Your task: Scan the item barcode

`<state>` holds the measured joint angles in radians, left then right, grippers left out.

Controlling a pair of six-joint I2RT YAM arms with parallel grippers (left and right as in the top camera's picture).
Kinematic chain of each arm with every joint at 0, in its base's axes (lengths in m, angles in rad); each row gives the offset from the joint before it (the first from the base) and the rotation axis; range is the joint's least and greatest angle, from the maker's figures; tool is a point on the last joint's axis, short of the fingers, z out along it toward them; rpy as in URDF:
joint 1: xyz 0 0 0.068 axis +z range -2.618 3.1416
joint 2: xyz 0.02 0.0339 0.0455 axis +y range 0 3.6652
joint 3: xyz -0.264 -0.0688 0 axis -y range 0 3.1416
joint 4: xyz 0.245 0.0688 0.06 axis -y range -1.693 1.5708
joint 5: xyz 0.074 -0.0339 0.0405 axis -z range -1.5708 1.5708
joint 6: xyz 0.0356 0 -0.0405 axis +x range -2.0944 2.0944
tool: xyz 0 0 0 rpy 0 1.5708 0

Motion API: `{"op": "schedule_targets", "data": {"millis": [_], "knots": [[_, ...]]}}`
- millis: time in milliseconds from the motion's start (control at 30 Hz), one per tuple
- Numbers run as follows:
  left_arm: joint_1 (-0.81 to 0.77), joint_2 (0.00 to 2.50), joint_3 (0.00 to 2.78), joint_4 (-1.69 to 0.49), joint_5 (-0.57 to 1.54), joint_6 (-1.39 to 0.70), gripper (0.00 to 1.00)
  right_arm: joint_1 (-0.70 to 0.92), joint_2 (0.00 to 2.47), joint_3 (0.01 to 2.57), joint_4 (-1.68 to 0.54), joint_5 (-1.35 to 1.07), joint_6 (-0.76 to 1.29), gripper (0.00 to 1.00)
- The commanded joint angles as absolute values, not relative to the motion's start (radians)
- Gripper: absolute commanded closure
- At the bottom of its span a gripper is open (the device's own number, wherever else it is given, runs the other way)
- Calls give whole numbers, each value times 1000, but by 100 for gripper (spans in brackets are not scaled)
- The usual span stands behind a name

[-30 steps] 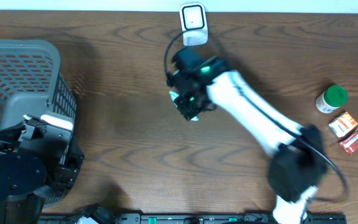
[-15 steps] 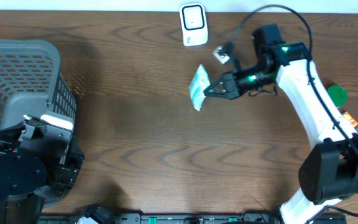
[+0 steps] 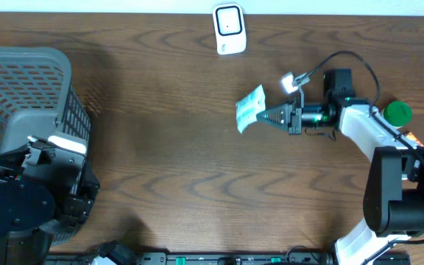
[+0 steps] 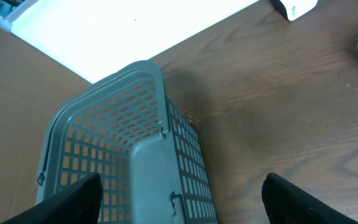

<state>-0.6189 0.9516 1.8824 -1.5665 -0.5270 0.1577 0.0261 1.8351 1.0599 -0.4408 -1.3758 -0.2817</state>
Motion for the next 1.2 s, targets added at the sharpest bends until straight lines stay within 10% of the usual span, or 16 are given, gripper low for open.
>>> {"op": "schedule_targets", "data": {"millis": [0, 367, 600, 667, 767, 1167], "knots": [[-619, 945, 1882, -1567, -535, 160, 18, 56, 1835, 1000, -414, -1399, -232, 99], [-619, 945, 1882, -1567, -536, 160, 17, 67, 1837, 846, -375, -1231, -230, 99], [-619, 945, 1882, -1567, -535, 160, 18, 38, 1837, 809, -428, -640, 95, 92], [-619, 945, 1882, -1567, -535, 160, 18, 29, 1837, 809, -460, -567, 111, 74], [-619, 945, 1882, -1567, -535, 160, 18, 24, 1837, 810, -463, -569, 131, 3], [-619, 945, 1882, -1567, -535, 160, 18, 36, 1867, 810, -365, -717, 88, 1]]}}
